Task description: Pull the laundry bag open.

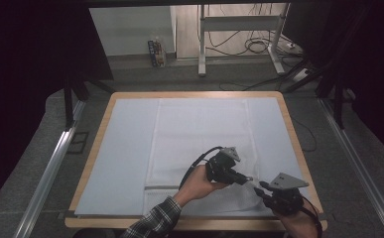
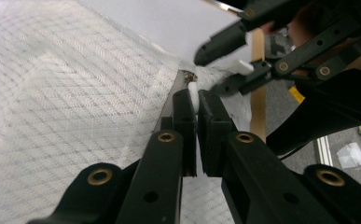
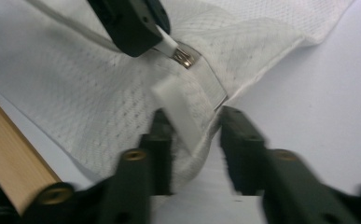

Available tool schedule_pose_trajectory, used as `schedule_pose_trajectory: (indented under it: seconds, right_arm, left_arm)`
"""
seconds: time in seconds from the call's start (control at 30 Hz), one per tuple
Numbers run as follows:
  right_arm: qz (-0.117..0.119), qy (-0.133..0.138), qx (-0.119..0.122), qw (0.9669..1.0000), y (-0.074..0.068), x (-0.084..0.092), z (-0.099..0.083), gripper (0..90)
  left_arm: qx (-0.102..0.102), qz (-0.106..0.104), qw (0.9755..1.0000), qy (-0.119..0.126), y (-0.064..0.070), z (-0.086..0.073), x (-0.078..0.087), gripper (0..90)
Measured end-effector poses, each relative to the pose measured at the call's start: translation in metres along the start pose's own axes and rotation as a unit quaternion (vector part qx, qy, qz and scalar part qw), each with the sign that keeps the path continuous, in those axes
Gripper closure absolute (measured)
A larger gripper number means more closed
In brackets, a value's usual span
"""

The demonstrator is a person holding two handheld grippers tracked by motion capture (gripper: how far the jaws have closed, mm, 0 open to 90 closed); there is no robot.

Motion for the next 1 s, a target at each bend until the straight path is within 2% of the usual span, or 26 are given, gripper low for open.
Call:
schedule_pose_trajectory:
  seconds: [0.1, 0.13, 0.27, 0.33, 0.47, 0.57, 0.67, 0.87, 1.0]
  right_arm:
    - [0.019, 0.009, -0.035, 0.9992, 0.005, -0.001, 0.0, 43.2]
    - [0.038, 0.012, -0.055, 0.9977, 0.007, -0.002, -0.001, 37.7]
    - [0.077, 0.018, -0.081, 0.9936, 0.011, -0.008, -0.001, 30.5]
    - [0.099, 0.025, -0.086, 0.9911, 0.014, -0.011, 0.001, 30.5]
    - [0.141, 0.043, -0.098, 0.9841, 0.016, -0.017, 0.008, 39.0]
    - [0.164, 0.044, -0.102, 0.9802, 0.016, -0.021, 0.009, 52.0]
    - [0.16, 0.037, -0.094, 0.9819, 0.015, -0.019, 0.009, 61.0]
    - [0.149, 0.031, -0.079, 0.9852, 0.014, -0.017, 0.009, 77.9]
    - [0.143, 0.034, -0.079, 0.986, 0.013, -0.016, 0.011, 80.7]
  left_arm:
    - [0.0, -0.004, 1.0, 0.006, 0.0, 0.0, 0.004, 87.2]
    - [0.0, -0.005, 1.0, 0.007, 0.0, 0.0, 0.005, 87.1]
    - [-0.004, -0.011, 0.9999, 0.005, 0.0, -0.002, 0.006, 87.2]
    - [-0.006, -0.014, 0.9999, 0.003, 0.0, -0.004, 0.006, 87.1]
    - [-0.011, -0.015, 0.9998, 0.001, -0.001, -0.006, 0.003, 87.1]
    - [-0.009, -0.011, 0.9999, -0.001, -0.002, -0.007, 0.001, 87.1]
    - [-0.012, -0.01, 0.9999, -0.003, -0.004, -0.007, -0.001, 87.0]
    - [-0.006, -0.004, 0.9999, -0.011, -0.007, -0.011, -0.006, 86.2]
    - [0.0, -0.003, 0.9999, -0.011, -0.008, -0.012, -0.011, 85.7]
Point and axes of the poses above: each handheld gripper's, and its own axes: x roughly backward along the jaws, z roughly out of its top, y roughly to its right, the point moved 8 cm from there along -x, roughly forward along the jaws, and after that the axes turned 15 degrees about x, right-handed, at the moved point
